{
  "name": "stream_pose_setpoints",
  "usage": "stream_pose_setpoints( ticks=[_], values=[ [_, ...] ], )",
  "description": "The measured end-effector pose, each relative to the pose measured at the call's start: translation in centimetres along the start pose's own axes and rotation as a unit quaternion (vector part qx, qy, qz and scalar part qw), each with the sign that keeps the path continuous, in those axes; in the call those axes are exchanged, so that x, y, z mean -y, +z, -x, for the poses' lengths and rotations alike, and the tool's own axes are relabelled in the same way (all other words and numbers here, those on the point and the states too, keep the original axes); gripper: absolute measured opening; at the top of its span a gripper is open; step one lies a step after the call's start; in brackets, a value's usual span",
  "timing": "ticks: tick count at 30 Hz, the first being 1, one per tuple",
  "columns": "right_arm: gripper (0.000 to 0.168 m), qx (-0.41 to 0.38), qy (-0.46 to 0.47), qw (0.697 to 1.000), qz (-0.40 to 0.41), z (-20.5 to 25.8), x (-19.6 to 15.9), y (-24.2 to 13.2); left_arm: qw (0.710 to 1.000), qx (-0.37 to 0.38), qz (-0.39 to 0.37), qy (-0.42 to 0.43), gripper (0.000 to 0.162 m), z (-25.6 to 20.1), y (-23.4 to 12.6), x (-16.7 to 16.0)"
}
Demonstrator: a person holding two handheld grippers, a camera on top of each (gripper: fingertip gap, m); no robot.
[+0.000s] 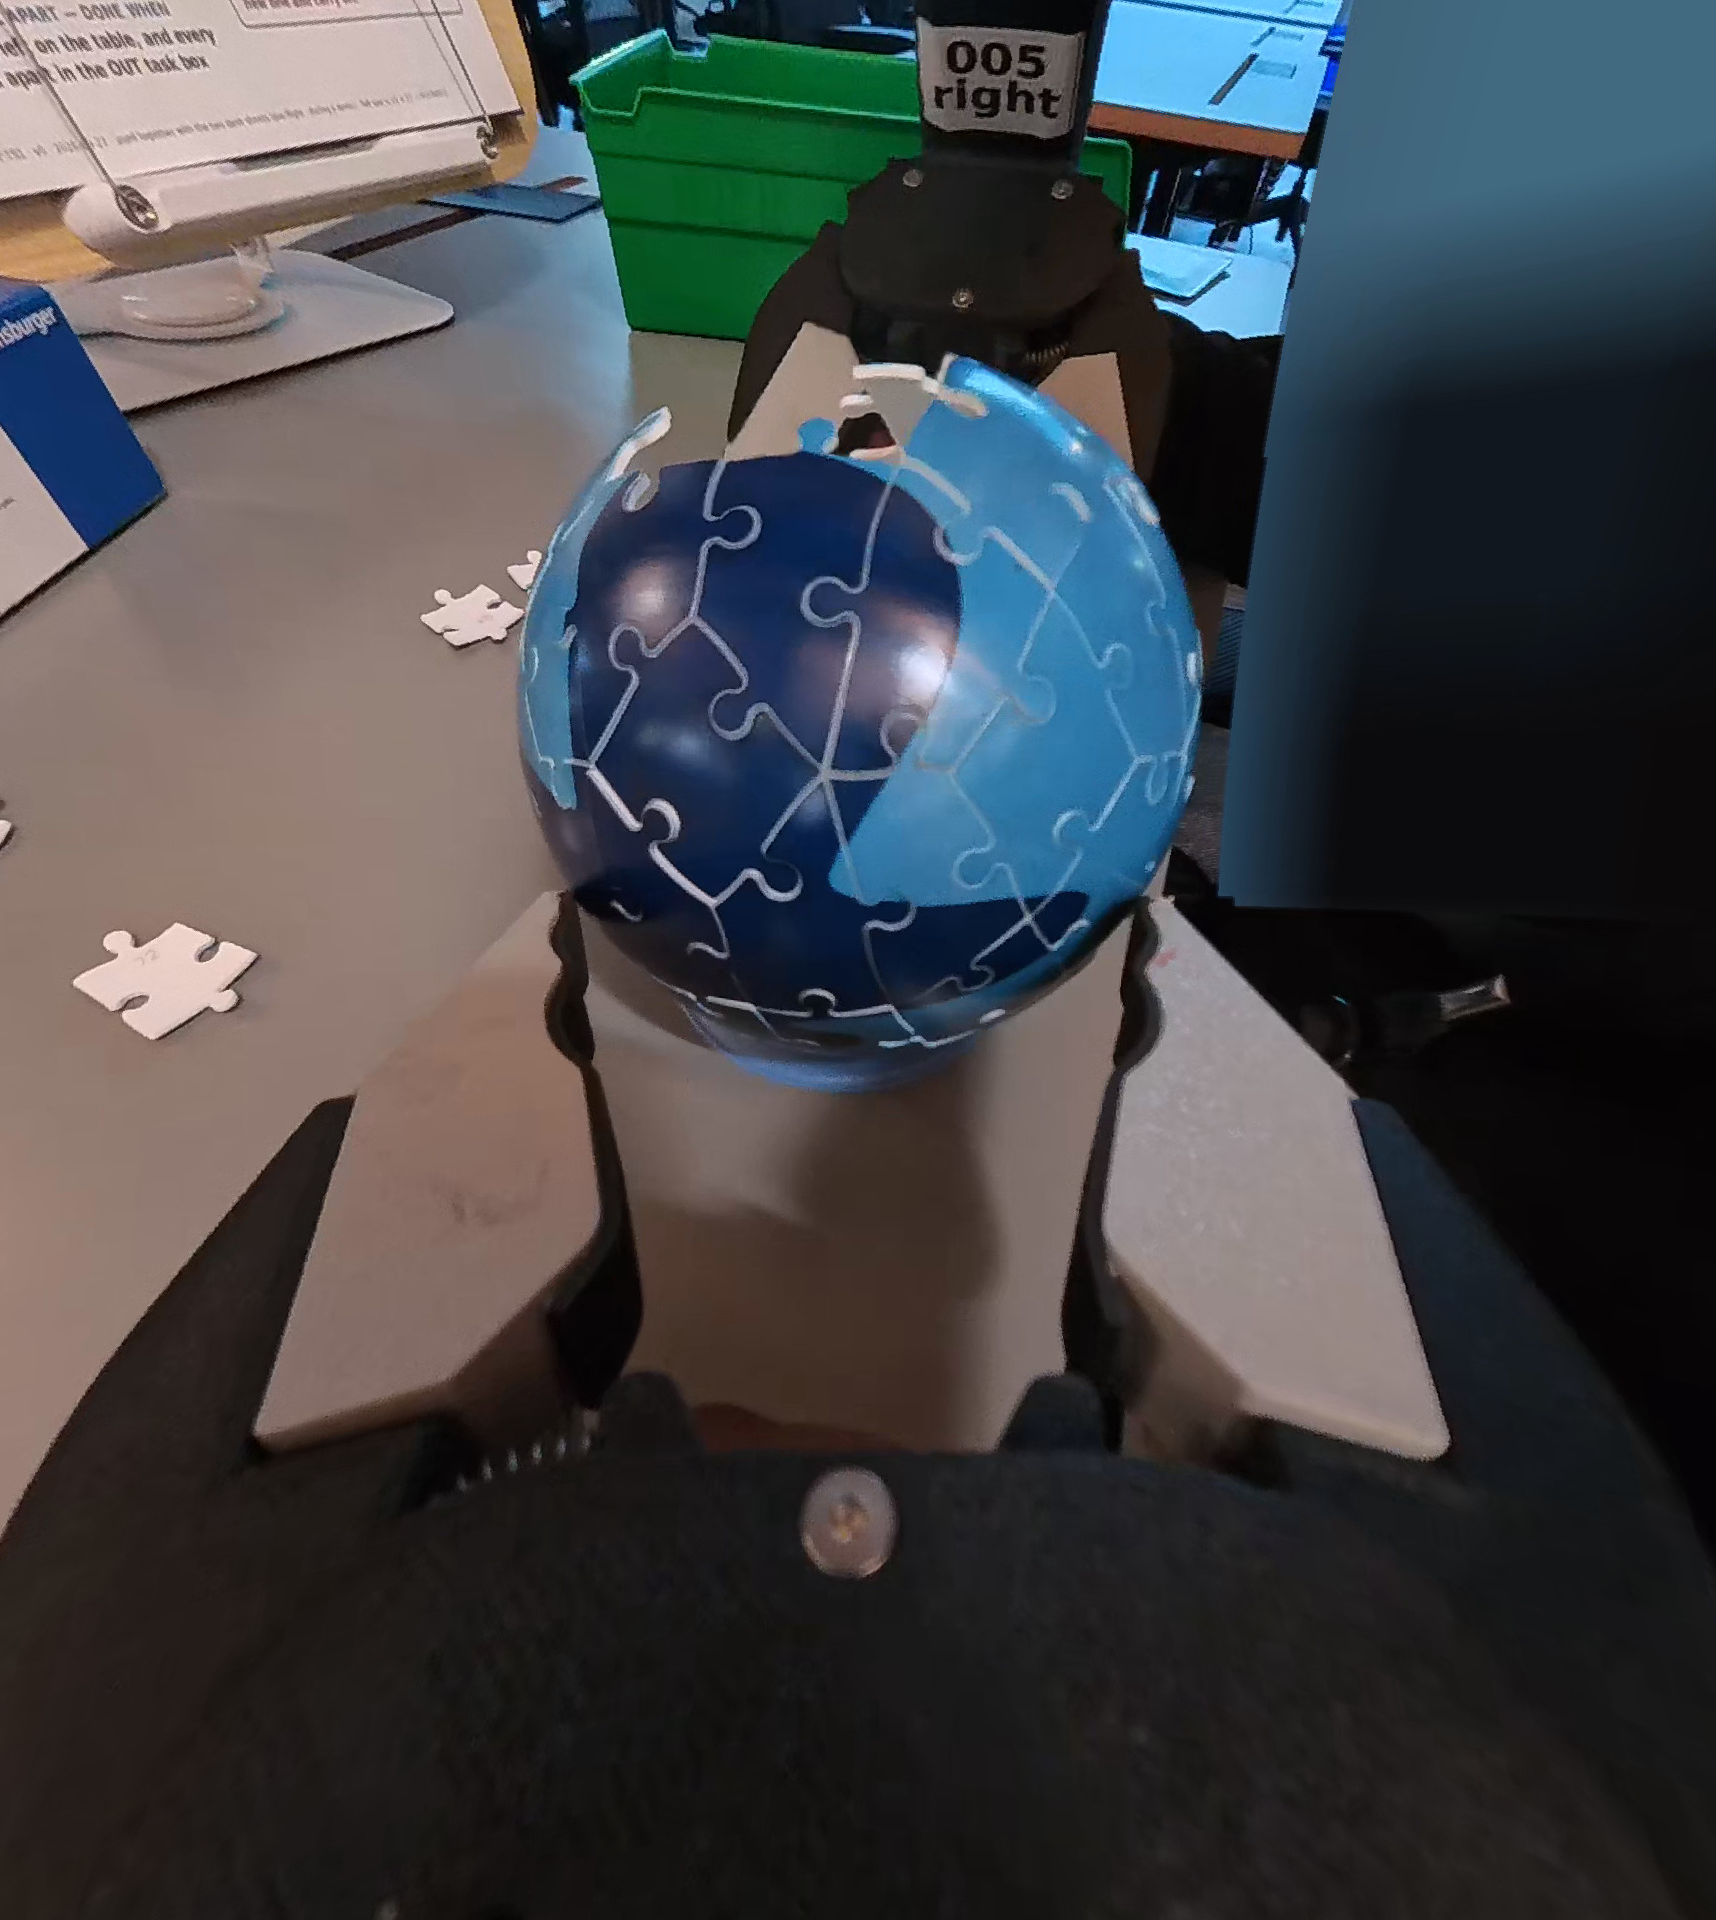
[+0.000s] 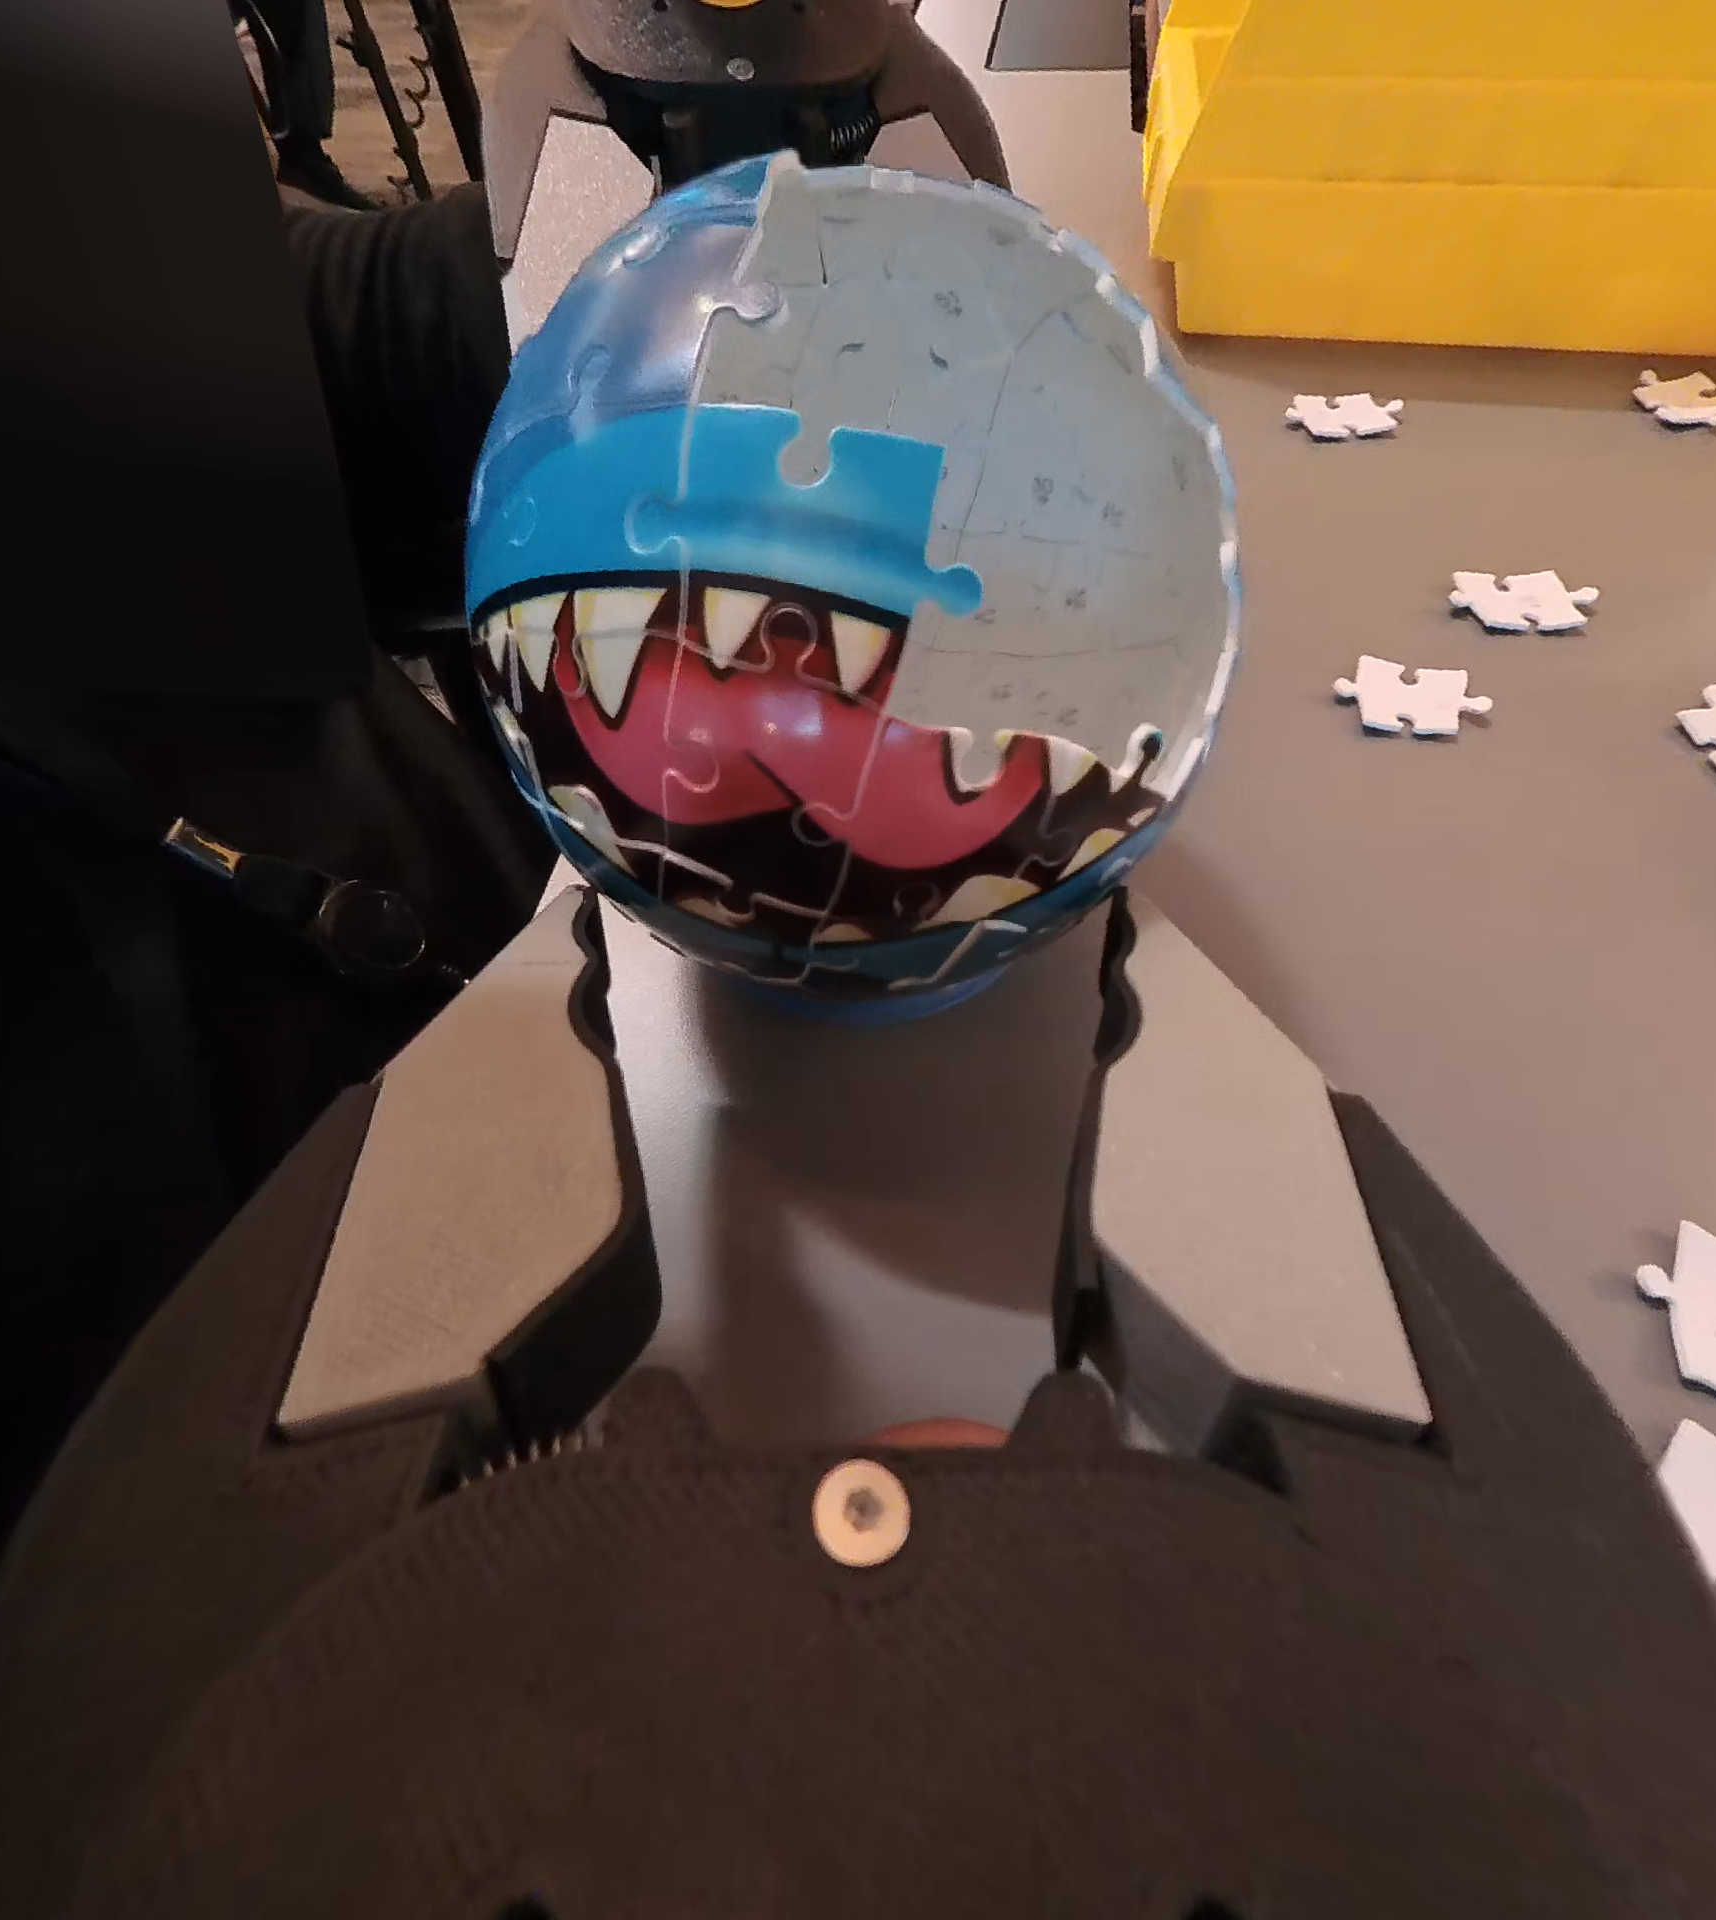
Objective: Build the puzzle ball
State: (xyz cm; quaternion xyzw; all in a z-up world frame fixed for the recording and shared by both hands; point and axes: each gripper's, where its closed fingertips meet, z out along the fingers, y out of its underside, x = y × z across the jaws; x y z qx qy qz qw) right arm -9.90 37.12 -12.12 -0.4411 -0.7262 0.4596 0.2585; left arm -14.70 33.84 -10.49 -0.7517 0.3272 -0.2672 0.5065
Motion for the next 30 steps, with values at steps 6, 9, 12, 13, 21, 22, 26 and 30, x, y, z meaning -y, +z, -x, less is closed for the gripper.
stream_pose_setpoints(
  ticks=[6,9,12,13,21,22,26,30],
  values=[
    [0.088,-0.037,-0.026,0.999,-0.012,-0.2,-0.1,-1.0,0.999,-0.002,-0.003,0.034,0.097,0.5,-1.0,-0.1],
    [0.089,-0.052,-0.026,0.998,-0.016,0.2,-0.1,-1.6,0.999,-0.027,0.009,0.033,0.099,0.7,-1.0,-0.3],
    [0.092,-0.059,-0.019,0.998,-0.022,1.1,0.2,-1.6,0.998,-0.045,0.014,0.036,0.101,0.6,-0.9,-0.3],
    [0.094,-0.063,-0.017,0.998,-0.022,1.3,0.2,-1.5,0.998,-0.053,0.016,0.036,0.1,0.4,-0.9,-0.3],
    [0.096,-0.105,-0.016,0.994,-0.008,-0.4,0.1,-1.2,0.998,-0.035,0.012,0.055,0.101,-1.7,-2.0,-0.4],
    [0.099,-0.108,-0.016,0.994,-0.004,-0.8,-0.1,-1.4,0.998,-0.033,0.008,0.054,0.101,-2.1,-2.3,-0.3],
    [0.096,-0.136,-0.013,0.991,0.011,-2.9,-1.3,-2.4,0.997,-0.048,-0.026,0.05,0.09,-4.4,-3.8,0.5],
    [0.088,-0.134,0.018,0.991,-0.009,-3.4,-0.9,-3.6,0.997,-0.039,-0.035,0.049,0.093,-4.6,-4.7,0.6]
  ],
)
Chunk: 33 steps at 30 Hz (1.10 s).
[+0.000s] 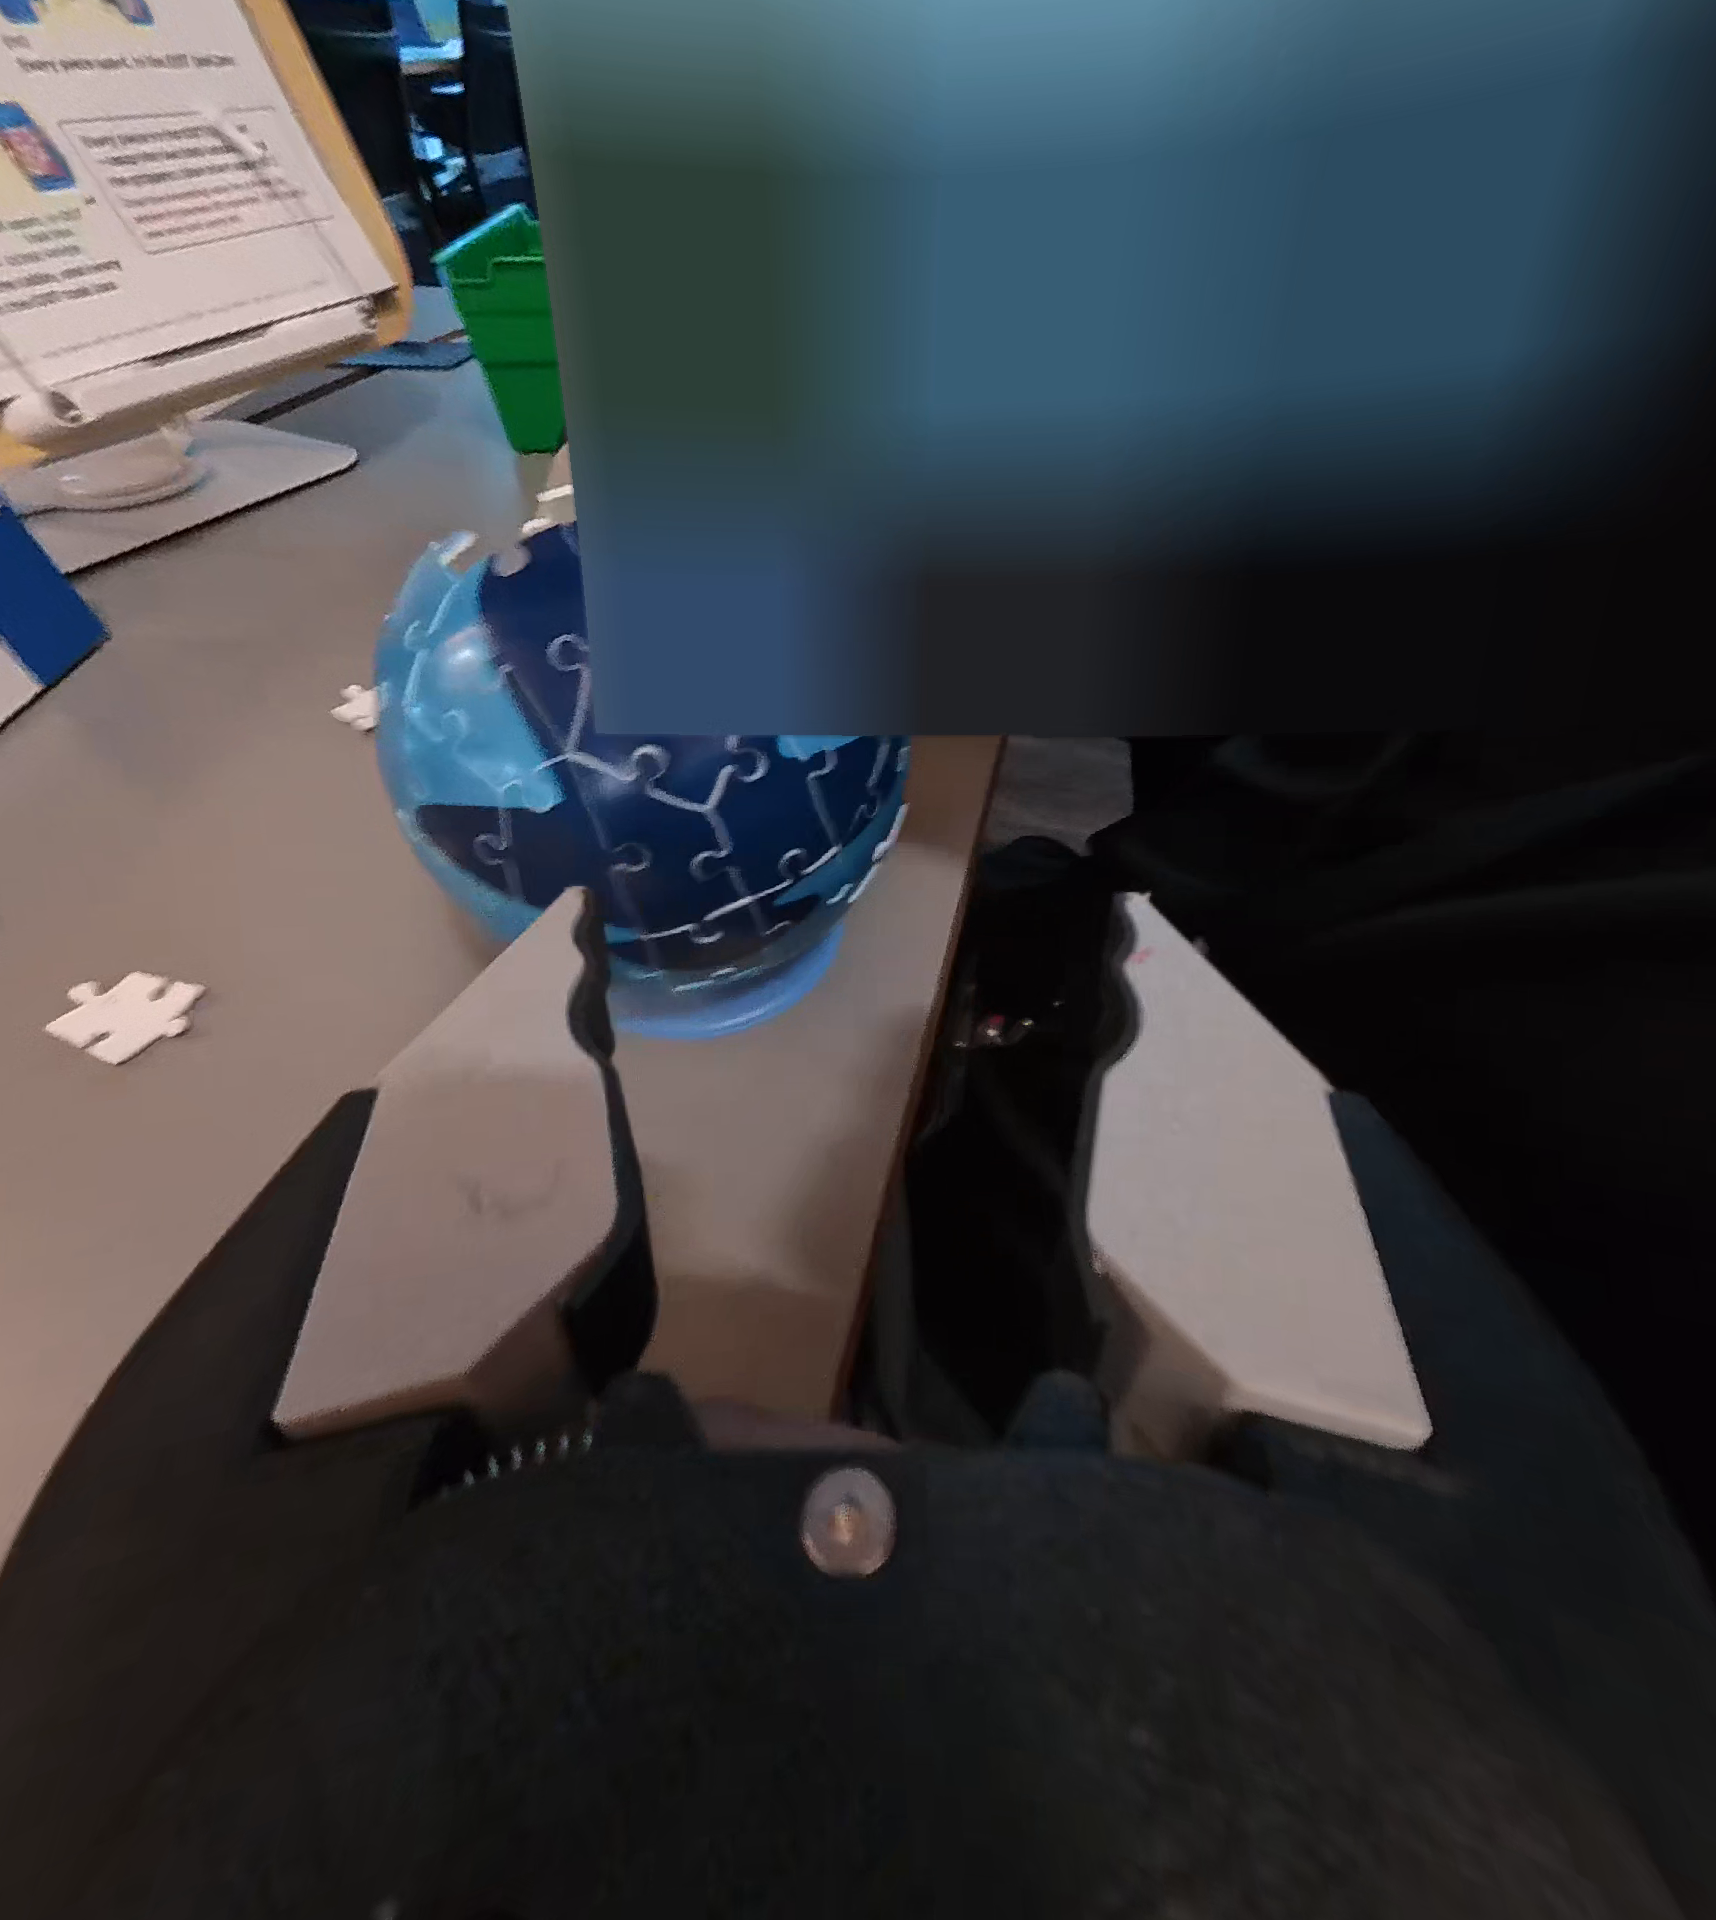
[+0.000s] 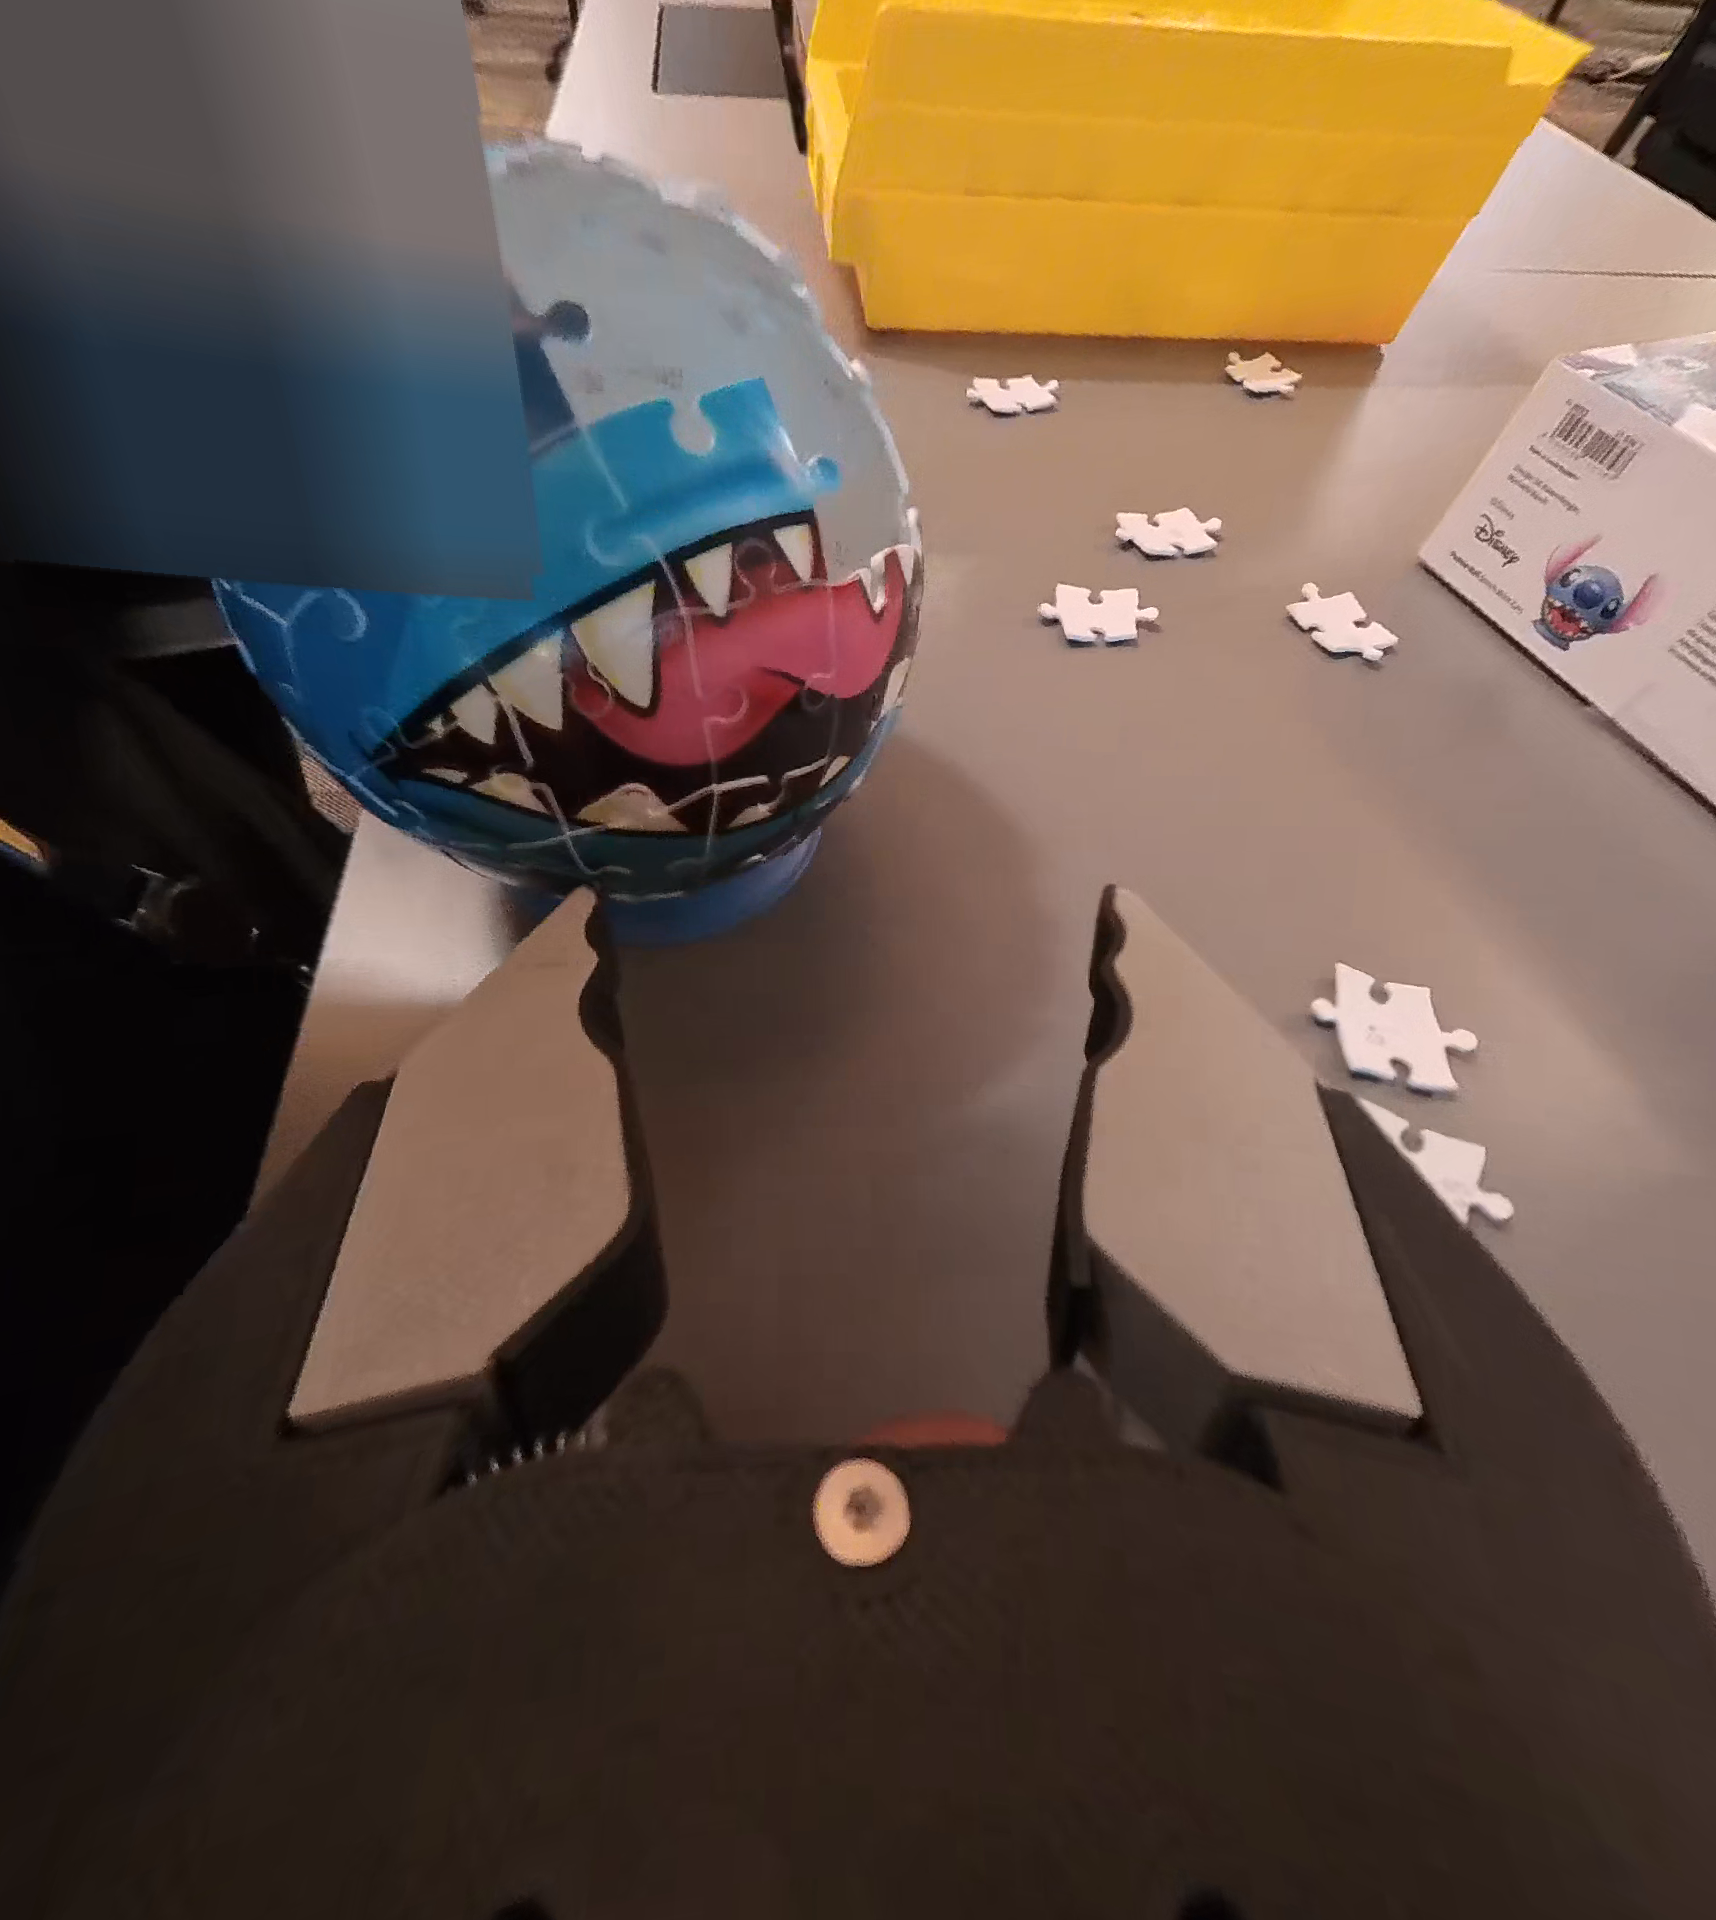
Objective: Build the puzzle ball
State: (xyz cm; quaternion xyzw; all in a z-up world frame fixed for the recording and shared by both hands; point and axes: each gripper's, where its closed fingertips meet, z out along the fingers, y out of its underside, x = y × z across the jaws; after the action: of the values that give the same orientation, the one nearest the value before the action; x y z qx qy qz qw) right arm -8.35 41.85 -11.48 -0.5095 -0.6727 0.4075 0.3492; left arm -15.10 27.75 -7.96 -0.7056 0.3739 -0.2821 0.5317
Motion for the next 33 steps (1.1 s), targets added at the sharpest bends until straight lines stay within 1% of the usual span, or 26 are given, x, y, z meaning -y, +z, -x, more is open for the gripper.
stream_pose_setpoints(
  ticks=[2,3,5,7,9,10,12,14,16,20,22,24,25,27,29,31,33],
  values=[
    [0.088,0.001,-0.009,1.0,-0.004,0.5,0.4,-0.6,1.0,0.026,0.016,0.001,0.096,2.0,-0.2,-0.6],
    [0.088,0.0,-0.015,1.0,-0.008,0.9,0.6,-0.9,0.999,0.028,0.024,0.0,0.099,2.9,0.0,-0.8],
    [0.089,0.006,-0.019,1.0,-0.019,2.0,1.3,-1.2,0.999,0.014,0.036,-0.003,0.104,4.3,0.7,-1.0],
    [0.094,0.024,-0.016,0.999,-0.026,3.6,2.0,-0.9,0.999,-0.013,0.037,-0.009,0.105,5.0,1.7,-0.8],
    [0.097,0.023,-0.025,0.999,-0.02,4.6,2.4,-0.2,0.998,-0.041,0.041,-0.022,0.104,5.1,2.5,-0.9],
    [0.099,0.015,-0.03,0.999,-0.017,4.7,2.5,0.2,0.997,-0.053,0.045,-0.026,0.104,4.9,2.8,-1.0],
    [0.097,0.013,-0.031,0.999,-0.02,5.0,2.8,0.8,0.997,-0.061,0.047,-0.025,0.103,4.5,3.2,-1.2],
    [0.094,0.017,-0.025,0.999,-0.029,4.9,2.9,1.1,0.998,-0.048,0.047,-0.014,0.107,4.1,3.3,-1.3],
    [0.096,0.025,-0.015,0.999,-0.036,4.5,2.7,1.1,0.998,-0.036,0.047,-0.014,0.109,3.7,3.0,-1.5],
    [0.101,0.017,-0.007,0.999,-0.041,2.6,1.7,0.3,0.999,-0.026,0.034,-0.022,0.108,2.0,1.8,-1.3],
    [0.1,0.006,0.006,0.999,-0.033,1.2,0.9,0.0,0.999,-0.028,0.026,-0.021,0.107,0.8,1.3,-1.0],
    [0.097,-0.005,0.019,1.0,-0.024,0.0,0.4,-0.3,0.999,-0.038,0.016,-0.024,0.103,-0.4,1.0,-0.8],
    [0.093,-0.012,0.022,1.0,-0.019,-0.5,0.2,-0.5,0.999,-0.041,0.009,-0.032,0.102,-0.8,0.9,-0.6],
    [0.092,-0.021,0.019,1.0,-0.011,-1.1,-0.1,-0.7,0.998,-0.019,0.003,-0.052,0.103,0.2,0.8,-0.3],
    [0.092,-0.019,0.015,1.0,-0.014,-0.9,0.2,-1.2,0.998,0.012,0.014,-0.058,0.103,2.0,0.5,-0.6],
    [0.092,-0.005,0.008,0.999,-0.033,0.2,1.3,-1.5,0.997,0.035,0.042,-0.052,0.105,3.9,0.7,-1.5],
    [0.093,0.018,-0.001,0.999,-0.05,1.9,2.5,-1.4,0.997,0.034,0.063,-0.035,0.106,5.1,1.5,-2.1]
  ],
)
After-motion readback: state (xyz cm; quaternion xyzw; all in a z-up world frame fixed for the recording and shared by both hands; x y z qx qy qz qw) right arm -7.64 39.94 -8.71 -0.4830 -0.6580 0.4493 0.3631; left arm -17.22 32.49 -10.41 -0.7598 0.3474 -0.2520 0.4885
